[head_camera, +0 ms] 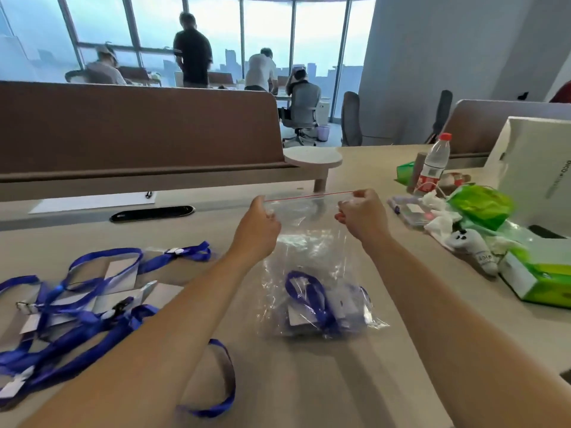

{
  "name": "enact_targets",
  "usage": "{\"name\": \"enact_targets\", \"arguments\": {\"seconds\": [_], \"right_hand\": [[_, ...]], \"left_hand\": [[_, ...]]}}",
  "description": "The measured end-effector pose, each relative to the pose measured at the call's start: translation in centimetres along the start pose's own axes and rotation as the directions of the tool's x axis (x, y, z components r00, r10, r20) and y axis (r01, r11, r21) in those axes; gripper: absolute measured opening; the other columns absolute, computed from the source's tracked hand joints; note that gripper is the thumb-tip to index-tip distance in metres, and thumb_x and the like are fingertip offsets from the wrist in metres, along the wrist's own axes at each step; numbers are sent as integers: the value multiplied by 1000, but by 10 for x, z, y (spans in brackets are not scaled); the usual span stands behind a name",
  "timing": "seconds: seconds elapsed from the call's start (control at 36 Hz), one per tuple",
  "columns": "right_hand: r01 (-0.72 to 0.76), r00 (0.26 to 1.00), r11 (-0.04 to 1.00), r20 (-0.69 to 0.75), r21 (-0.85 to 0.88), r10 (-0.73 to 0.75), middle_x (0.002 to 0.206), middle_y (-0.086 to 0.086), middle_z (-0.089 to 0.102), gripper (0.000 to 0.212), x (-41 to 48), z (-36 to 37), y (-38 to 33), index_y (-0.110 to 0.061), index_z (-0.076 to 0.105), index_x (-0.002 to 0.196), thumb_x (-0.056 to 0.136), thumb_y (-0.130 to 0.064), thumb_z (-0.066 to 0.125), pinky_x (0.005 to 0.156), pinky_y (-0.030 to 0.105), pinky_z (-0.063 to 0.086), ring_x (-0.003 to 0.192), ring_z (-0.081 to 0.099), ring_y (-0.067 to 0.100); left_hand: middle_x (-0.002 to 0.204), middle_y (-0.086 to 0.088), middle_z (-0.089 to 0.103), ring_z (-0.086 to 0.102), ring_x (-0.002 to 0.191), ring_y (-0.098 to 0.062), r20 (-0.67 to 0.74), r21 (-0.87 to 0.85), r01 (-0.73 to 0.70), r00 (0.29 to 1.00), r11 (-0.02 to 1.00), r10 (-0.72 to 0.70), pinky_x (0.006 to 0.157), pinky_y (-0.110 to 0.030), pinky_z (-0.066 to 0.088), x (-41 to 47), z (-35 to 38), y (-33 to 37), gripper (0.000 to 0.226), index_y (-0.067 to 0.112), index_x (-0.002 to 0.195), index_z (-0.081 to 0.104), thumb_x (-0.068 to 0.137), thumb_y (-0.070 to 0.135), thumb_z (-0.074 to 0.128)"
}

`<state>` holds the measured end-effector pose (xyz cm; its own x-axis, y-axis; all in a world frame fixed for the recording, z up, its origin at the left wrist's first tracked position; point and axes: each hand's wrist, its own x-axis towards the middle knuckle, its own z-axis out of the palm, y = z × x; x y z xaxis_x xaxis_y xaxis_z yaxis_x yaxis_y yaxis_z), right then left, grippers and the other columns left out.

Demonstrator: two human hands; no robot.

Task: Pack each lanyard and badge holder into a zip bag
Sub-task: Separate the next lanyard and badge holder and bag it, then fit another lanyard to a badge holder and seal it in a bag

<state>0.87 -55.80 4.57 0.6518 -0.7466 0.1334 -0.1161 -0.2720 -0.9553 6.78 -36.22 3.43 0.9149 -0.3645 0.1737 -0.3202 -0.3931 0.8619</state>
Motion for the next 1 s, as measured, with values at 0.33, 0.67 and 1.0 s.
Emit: {"name": "enact_targets", "arguments": {"seconds": [0.33, 0.67, 1.0], "right_hand": [[-56, 979, 973, 178, -223, 97, 119, 15, 64, 65, 11, 30, 32, -5, 40, 147, 90, -25, 66, 79, 33, 49, 94, 63, 25], [150, 974, 940, 212, -306, -86, 108, 4, 66, 39, -42, 31, -10, -6, 62, 126, 92, -24, 62, 79, 29, 44, 92, 62, 22], [297, 923, 922, 323, -248, -211, 113, 4, 68, 30, -145, 82, -56, -11, 66, 120, 96, -29, 60, 96, 39, 52, 102, 63, 21]], "left_hand": [[158, -8, 30, 51, 126, -29, 118, 179, 38, 991, 983, -60, 87, -30, 45, 19, 21, -39, 76, 21, 156, 13, 95, 17, 57], [137, 2, 57, 55, 120, -15, 141, 172, -109, 986, 979, 85, 96, -30, 45, -4, -12, -25, 38, 19, 134, 55, 96, 22, 59], [115, 2, 67, 60, 100, -13, 6, 267, -130, 991, 955, 133, 86, -27, 47, -82, -112, -25, 25, 18, 118, 66, 97, 24, 55]]}}
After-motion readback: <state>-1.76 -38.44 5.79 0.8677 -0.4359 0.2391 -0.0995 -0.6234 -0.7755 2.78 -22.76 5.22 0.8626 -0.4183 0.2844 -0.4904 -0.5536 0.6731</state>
